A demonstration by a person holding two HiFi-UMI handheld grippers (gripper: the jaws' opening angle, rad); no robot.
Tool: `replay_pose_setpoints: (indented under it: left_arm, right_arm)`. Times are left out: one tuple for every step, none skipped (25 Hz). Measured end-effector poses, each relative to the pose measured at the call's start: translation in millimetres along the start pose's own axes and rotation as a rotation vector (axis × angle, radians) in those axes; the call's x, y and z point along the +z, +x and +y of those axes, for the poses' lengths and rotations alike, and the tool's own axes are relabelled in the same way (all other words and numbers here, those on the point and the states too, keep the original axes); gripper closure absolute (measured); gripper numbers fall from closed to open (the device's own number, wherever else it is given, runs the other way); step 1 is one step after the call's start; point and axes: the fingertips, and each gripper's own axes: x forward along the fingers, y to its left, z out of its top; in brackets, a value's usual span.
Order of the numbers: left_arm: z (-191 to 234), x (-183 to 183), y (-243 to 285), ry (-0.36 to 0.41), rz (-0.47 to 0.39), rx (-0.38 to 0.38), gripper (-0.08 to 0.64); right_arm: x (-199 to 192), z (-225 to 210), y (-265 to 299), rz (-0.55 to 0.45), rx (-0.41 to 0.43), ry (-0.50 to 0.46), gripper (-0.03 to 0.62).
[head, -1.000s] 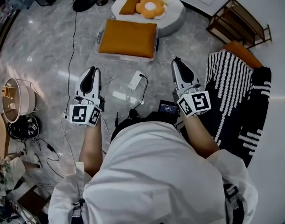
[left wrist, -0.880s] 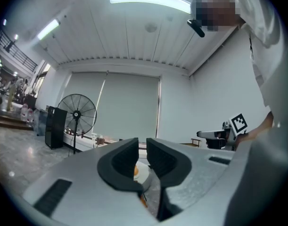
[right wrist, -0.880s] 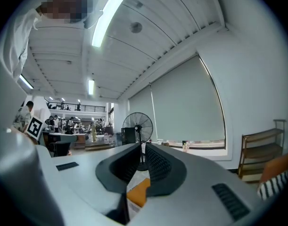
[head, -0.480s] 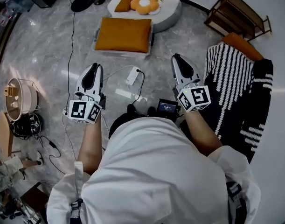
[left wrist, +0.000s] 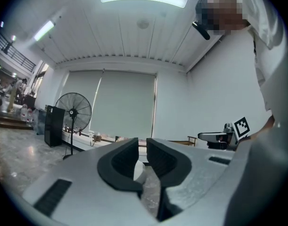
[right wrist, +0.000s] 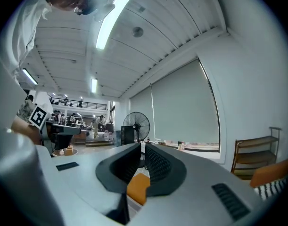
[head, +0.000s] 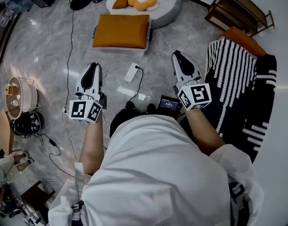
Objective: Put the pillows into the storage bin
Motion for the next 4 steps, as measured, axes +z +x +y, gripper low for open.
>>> replay_pose_setpoints:
  left_arm:
    - [-1.5, 0.2, -0.5, 0.001, -0.004, 0.008, 0.513]
    - [-3.3, 0.5, -1.1, 0.005, -0.008, 0.015, 0.514]
    - [-5.1, 0.6, -1.8, 0.008, -0.011, 0.021, 0.513]
    - [-6.9, 0.5, -2.6, 0.012, -0.014, 0.027, 0.513]
  right_arm:
    - [0.3, -1.7, -2.1, -0.004, 0.002, -0.002, 0.545]
    - [0.2, -3.5, -4.1, -0.007, 0.003, -0.002, 0.545]
    - [-0.1, -5.4, -6.3, -0.011, 0.004, 0.0, 0.545]
    - [-0.4, -7.3, -8.5, -0.015, 0.004, 0.002, 0.545]
